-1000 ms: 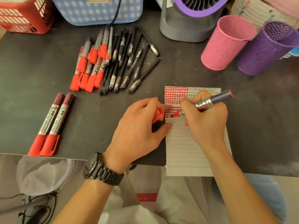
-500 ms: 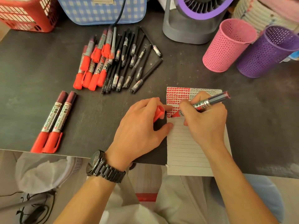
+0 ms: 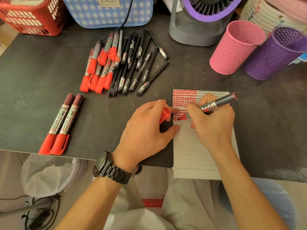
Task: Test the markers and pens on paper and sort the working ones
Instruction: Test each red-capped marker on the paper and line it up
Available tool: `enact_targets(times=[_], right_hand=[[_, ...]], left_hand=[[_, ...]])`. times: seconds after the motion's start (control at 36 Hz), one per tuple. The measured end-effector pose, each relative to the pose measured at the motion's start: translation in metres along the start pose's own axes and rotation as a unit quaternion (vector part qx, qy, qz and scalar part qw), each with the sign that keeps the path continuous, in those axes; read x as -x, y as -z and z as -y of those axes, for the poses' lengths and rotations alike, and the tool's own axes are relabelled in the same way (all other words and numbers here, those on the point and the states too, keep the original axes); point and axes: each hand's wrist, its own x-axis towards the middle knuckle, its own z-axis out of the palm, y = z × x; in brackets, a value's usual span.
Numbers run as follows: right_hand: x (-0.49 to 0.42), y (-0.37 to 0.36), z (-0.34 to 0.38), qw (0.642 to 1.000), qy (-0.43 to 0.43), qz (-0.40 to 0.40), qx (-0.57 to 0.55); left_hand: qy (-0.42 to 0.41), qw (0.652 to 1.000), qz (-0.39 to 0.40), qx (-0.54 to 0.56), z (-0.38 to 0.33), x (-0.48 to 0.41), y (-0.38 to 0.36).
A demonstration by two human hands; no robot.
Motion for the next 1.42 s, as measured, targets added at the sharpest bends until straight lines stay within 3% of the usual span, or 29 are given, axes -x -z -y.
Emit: enact_targets(times=[0.72,0.94,1.14,1.31,1.42], right_hand=[[0.001,0.000,-0.002,1.000,-0.007,-0.005,0.000],[-0.007,0.014,0.001,0.974,-0.096,-0.013,-0.204],[-0.004,0.023,0.018,0.951,-0.132,0.016,-0.280],[0.015,0.034,0.029,0.909,-0.150,0.091,-0.378],[0.025,0.033,0.027,0.914,-0.156,0.099,-0.361]], left_hand=[[-0.007,1.000,-0.017,0.003,-0.001,0.000,-0.001],[-0.022,1.000,-0.021,0.003,0.000,0.002,-0.001],[-0.013,1.000,-0.006,0.010,-0.004,0.007,0.004],[0.031,0.984,-0.043,0.170,-0.008,0.020,0.014],[0.051,0.974,-0.061,0.213,-0.004,0.027,0.016]])
